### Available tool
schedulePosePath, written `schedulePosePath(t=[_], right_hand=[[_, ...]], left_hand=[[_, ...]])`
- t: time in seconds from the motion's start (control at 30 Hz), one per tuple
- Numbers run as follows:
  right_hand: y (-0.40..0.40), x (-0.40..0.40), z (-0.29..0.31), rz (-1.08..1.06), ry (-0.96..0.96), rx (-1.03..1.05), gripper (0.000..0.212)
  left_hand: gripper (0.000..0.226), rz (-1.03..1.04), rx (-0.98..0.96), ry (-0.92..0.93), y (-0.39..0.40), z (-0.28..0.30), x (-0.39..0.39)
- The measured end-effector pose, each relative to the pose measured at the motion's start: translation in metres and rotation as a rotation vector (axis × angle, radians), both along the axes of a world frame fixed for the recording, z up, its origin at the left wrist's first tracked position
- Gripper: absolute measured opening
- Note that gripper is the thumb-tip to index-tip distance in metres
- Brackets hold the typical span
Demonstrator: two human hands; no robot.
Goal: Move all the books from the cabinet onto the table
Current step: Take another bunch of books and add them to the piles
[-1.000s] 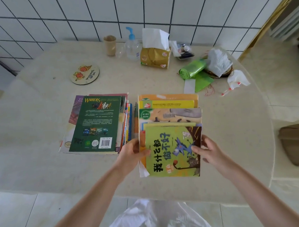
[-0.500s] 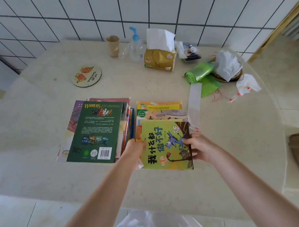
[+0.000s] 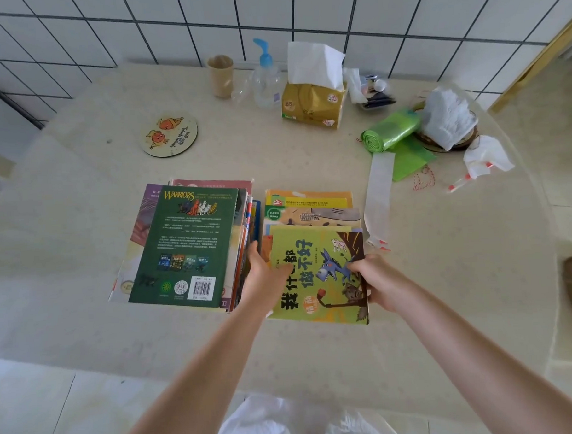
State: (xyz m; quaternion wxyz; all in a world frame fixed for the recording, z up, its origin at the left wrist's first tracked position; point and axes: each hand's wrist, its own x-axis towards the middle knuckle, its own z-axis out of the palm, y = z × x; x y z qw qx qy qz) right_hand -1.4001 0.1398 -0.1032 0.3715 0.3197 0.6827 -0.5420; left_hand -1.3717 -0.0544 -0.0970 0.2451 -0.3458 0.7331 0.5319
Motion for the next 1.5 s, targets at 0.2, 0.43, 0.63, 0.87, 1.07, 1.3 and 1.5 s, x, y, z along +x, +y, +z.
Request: schedulePosePath(t=[0.2, 0.43, 0.63, 0.87, 1.07, 1.3, 1.5], right_hand=[[-0.003, 0.021, 0.006, 0.22, 0.326, 0.155, 0.056], [-0.003, 0.045, 0.004, 0.315, 0.537, 0.304, 0.075], [0.001, 0.059, 0.017, 0.445, 0.656, 0.418, 0.067], [0.002, 0.085, 0.033, 0.467, 0.857, 0.4, 0.059], [-0.002, 0.115, 0.037, 0.482, 0.881, 0.387, 0.058], [-0.018, 0.155, 0.032, 0.37, 0.898, 0.455, 0.051], [-0.054, 0.202, 0.02, 0.136, 0.844, 0.567, 0.043]], left_hand=[[0.085, -0.166, -0.182, 0.151, 0.004, -0.007, 0.019], [0.076, -0.175, -0.226, 0.197, 0.003, -0.003, 0.03], [0.068, -0.218, -0.318, 0.287, 0.005, 0.008, 0.048], [0.055, -0.337, -0.435, 0.516, 0.002, 0.023, 0.076], [0.048, -0.395, -0.367, 0.588, 0.004, 0.032, 0.096], [0.033, -0.478, -0.293, 0.674, -0.009, 0.025, 0.119], [0.025, -0.609, -0.175, 0.634, -0.042, 0.012, 0.142]])
